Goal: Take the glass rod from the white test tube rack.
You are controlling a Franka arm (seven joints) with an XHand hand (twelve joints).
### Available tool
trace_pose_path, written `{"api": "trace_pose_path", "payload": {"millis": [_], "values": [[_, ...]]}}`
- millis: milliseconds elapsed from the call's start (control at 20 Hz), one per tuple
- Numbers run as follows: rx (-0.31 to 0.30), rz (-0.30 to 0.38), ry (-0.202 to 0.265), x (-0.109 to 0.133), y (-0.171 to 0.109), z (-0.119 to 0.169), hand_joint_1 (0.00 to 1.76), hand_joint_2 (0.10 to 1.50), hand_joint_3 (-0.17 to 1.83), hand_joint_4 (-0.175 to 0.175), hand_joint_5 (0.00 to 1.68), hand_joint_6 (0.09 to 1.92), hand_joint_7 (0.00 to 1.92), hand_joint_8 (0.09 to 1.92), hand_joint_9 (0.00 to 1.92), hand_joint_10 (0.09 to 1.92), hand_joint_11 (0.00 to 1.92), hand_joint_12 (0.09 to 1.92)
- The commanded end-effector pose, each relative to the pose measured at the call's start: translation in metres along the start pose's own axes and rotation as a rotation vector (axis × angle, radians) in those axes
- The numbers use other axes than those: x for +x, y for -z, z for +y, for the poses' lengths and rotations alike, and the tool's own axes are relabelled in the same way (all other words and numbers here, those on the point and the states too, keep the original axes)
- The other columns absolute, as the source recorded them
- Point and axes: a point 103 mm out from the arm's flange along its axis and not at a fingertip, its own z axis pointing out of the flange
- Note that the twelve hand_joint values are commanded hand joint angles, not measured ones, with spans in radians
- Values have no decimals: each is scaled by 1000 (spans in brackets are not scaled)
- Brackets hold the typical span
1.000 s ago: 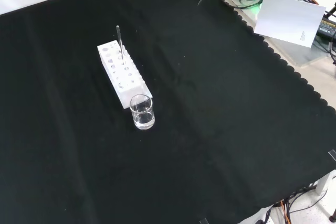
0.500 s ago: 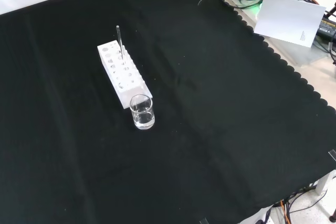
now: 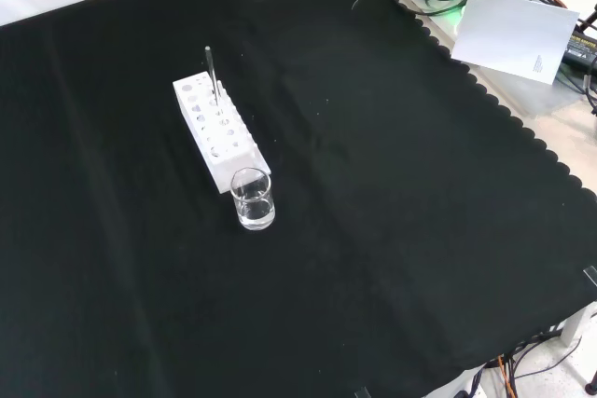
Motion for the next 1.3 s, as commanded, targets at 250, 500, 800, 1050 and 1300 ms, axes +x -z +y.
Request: {"api": "trace_pose_path", "payload": {"millis": [250, 500, 800, 1050, 1300], "values": [[11, -2, 20, -37, -38, 68, 462, 980, 235, -95, 244, 87, 296, 833, 450, 895, 62, 1444], [36, -6, 13, -48, -56, 77, 443, 982, 241, -97, 266, 87, 334, 852, 493, 918, 129, 1442], [57, -23, 7, -52, -67, 70, 443, 981, 254, -103, 311, 87, 425, 861, 618, 1006, 325, 1421], [69, -24, -1, -54, -67, 58, 441, 980, 272, -112, 343, 87, 514, 890, 724, 1138, 556, 1426], [72, -36, 10, -48, -67, 52, 438, 982, 282, -116, 353, 87, 557, 914, 789, 1212, 686, 1449]]}}
